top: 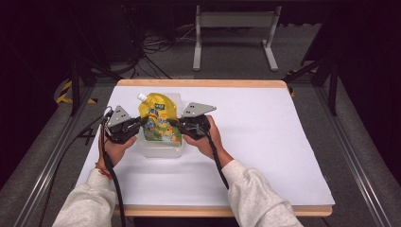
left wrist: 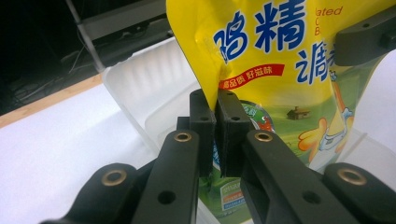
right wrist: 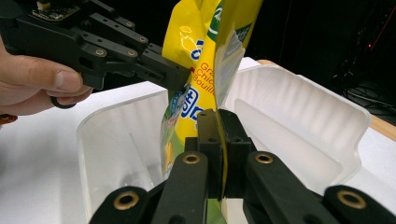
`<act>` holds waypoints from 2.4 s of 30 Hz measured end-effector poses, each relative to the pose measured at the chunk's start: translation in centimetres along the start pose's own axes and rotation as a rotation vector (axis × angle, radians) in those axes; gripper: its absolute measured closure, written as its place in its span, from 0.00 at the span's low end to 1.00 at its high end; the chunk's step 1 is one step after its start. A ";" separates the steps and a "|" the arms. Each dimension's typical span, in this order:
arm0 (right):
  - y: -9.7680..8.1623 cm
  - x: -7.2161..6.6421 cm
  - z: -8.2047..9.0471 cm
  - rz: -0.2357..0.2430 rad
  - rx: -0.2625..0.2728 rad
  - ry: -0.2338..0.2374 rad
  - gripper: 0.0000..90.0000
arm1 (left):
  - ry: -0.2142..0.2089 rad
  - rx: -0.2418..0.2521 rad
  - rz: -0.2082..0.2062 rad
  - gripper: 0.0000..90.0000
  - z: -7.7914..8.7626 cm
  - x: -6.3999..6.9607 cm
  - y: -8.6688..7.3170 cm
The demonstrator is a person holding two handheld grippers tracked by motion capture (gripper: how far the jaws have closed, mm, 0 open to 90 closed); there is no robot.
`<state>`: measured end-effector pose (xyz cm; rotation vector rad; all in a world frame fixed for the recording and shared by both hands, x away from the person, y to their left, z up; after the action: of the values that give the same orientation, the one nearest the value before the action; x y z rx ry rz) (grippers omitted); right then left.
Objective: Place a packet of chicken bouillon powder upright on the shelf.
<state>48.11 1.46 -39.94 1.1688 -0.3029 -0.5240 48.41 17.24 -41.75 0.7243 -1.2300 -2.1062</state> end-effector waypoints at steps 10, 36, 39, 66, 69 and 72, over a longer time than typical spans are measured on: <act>-0.8 -0.3 -0.4 -0.002 -0.011 0.012 0.99 | -0.003 -0.008 -0.005 0.96 0.2 0.5 -0.6; -2.5 -0.3 -0.2 0.004 -0.042 -0.003 0.98 | -0.014 0.001 -0.001 0.94 0.2 0.9 -0.8; -2.6 -0.3 -0.2 0.005 -0.047 -0.005 0.98 | -0.011 0.000 0.001 0.94 0.2 0.9 -0.8; -1.8 -0.3 1.3 0.024 -0.049 -0.036 0.92 | 0.034 0.026 -0.018 0.91 1.9 0.9 0.1; -1.5 -0.4 1.6 0.032 -0.047 -0.037 0.92 | 0.040 0.031 -0.024 0.91 2.1 1.0 0.3; -1.2 -0.4 1.8 0.032 -0.042 -0.040 0.91 | 0.041 0.034 -0.023 0.90 2.3 1.1 0.4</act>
<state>46.64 -0.12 -40.40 1.1123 -0.3429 -0.5235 46.11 17.61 -40.53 0.7966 -1.2432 -2.0831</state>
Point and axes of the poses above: each handheld gripper's, and its own axes: z roughly backward along the jaws, y roughly out of its top, x roughly to its right, the point moved 8 cm from there along -z, roughly forward along the jaws, and after that the axes turned 5 degrees about -z, right-handed, at the moved point
